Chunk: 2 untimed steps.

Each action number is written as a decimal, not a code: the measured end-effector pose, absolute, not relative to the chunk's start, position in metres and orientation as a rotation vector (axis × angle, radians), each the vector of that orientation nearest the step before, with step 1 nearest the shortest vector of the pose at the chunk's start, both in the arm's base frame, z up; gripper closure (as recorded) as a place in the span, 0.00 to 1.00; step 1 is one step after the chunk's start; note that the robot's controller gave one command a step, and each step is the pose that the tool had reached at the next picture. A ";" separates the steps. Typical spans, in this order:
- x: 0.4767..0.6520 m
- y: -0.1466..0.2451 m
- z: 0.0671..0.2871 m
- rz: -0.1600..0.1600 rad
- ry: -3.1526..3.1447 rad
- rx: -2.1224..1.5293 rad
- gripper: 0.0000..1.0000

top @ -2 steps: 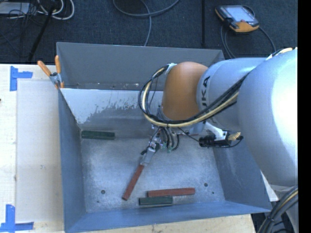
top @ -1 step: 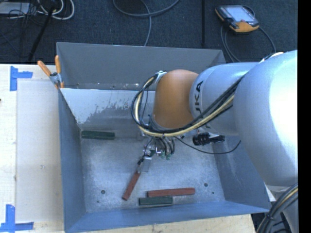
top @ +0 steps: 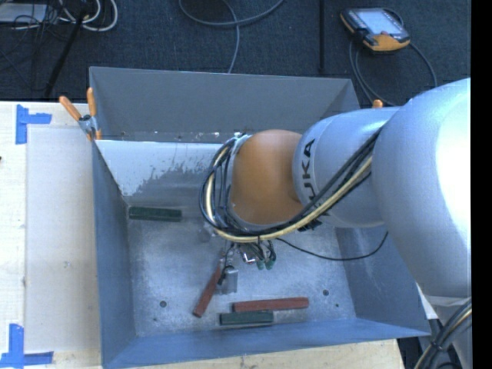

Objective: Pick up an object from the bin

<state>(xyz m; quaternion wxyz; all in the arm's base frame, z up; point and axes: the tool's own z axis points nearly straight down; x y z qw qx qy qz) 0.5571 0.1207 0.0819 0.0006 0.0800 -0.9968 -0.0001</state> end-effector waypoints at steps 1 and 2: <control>0.511 0.118 0.070 -0.001 -3.122 0.331 1.00; 0.511 0.118 0.070 -0.001 -3.122 0.330 1.00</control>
Offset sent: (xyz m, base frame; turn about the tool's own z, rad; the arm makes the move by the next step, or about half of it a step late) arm 0.0000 0.0000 0.0000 0.0000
